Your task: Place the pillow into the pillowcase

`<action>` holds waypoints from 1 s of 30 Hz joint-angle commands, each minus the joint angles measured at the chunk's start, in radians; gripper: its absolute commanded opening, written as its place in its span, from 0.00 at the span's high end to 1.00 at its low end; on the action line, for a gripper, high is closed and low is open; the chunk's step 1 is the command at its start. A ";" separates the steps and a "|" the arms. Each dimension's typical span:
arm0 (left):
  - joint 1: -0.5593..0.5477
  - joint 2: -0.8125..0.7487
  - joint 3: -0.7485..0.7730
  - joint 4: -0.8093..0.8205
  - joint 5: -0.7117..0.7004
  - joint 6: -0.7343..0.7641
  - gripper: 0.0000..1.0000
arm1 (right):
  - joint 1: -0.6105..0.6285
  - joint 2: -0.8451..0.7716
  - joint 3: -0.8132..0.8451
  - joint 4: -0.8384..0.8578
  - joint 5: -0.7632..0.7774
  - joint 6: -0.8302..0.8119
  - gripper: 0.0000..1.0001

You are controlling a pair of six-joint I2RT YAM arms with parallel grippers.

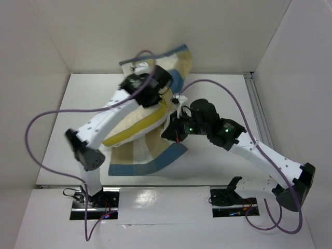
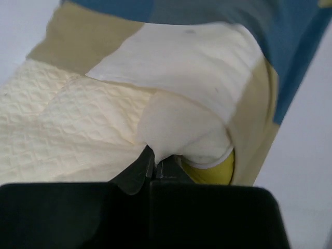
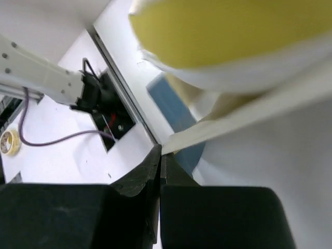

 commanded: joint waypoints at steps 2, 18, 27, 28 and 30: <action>-0.086 0.273 -0.037 0.086 -0.103 -0.200 1.00 | 0.016 -0.093 -0.195 -0.008 -0.077 0.112 1.00; -0.160 0.283 -0.031 0.132 0.021 0.015 0.73 | 0.007 -0.323 -0.206 -0.468 0.297 0.230 0.79; 0.008 -0.061 -0.281 0.135 0.080 0.166 0.15 | 0.007 -0.190 -0.013 -0.520 0.563 0.249 0.06; 0.050 -0.095 -0.325 0.190 0.106 0.196 0.15 | 0.007 -0.135 0.022 -0.473 0.609 0.249 0.07; 0.180 -0.178 -0.458 0.230 0.196 0.221 0.16 | 0.007 -0.020 0.050 -0.412 0.641 0.223 0.07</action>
